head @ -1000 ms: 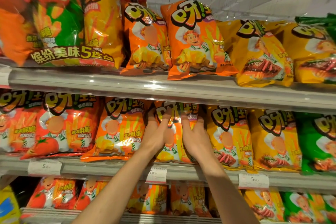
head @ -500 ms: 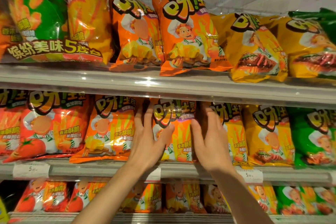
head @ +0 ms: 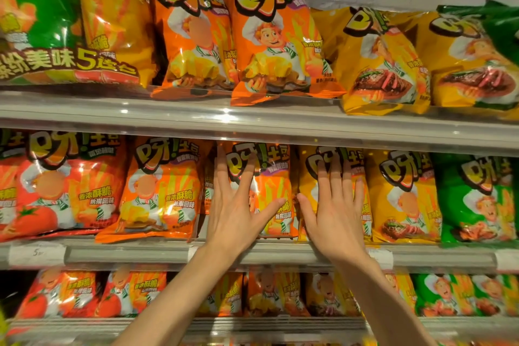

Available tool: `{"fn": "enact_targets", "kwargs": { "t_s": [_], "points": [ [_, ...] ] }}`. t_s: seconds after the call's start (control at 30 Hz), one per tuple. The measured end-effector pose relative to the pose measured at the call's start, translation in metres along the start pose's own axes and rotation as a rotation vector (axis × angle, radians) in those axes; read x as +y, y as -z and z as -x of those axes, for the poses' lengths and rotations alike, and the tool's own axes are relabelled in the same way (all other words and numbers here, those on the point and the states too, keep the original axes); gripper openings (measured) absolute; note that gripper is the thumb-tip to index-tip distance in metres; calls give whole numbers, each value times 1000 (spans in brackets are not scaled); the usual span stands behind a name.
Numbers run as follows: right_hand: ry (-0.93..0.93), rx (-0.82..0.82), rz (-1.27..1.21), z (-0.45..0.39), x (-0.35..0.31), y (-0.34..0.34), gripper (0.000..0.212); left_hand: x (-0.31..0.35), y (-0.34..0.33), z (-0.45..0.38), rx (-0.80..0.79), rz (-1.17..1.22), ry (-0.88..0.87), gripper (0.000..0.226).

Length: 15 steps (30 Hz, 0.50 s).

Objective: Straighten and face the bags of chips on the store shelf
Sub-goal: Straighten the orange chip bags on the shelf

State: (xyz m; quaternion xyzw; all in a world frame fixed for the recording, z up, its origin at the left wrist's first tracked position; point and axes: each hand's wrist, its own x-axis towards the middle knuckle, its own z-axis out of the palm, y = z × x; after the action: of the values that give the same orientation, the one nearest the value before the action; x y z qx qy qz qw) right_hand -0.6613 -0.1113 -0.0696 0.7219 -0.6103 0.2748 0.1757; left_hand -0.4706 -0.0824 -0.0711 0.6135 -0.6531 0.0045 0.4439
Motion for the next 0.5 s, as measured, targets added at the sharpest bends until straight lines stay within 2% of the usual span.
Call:
{"fn": "enact_targets", "kwargs": {
  "t_s": [0.17,0.3,0.43,0.5],
  "points": [
    [-17,-8,-215,4,-2,9,68,0,5,1,-66,50,6,91],
    [-69,-26,-491,14,-2,26,65,-8,24,3,-83,139,-16,76],
    [24,169,-691,36,-5,34,43,-11,45,14,-21,228,17,65],
    [9,246,-755,47,-8,35,28,-12,53,25,-6,278,46,58]
  ]
}}
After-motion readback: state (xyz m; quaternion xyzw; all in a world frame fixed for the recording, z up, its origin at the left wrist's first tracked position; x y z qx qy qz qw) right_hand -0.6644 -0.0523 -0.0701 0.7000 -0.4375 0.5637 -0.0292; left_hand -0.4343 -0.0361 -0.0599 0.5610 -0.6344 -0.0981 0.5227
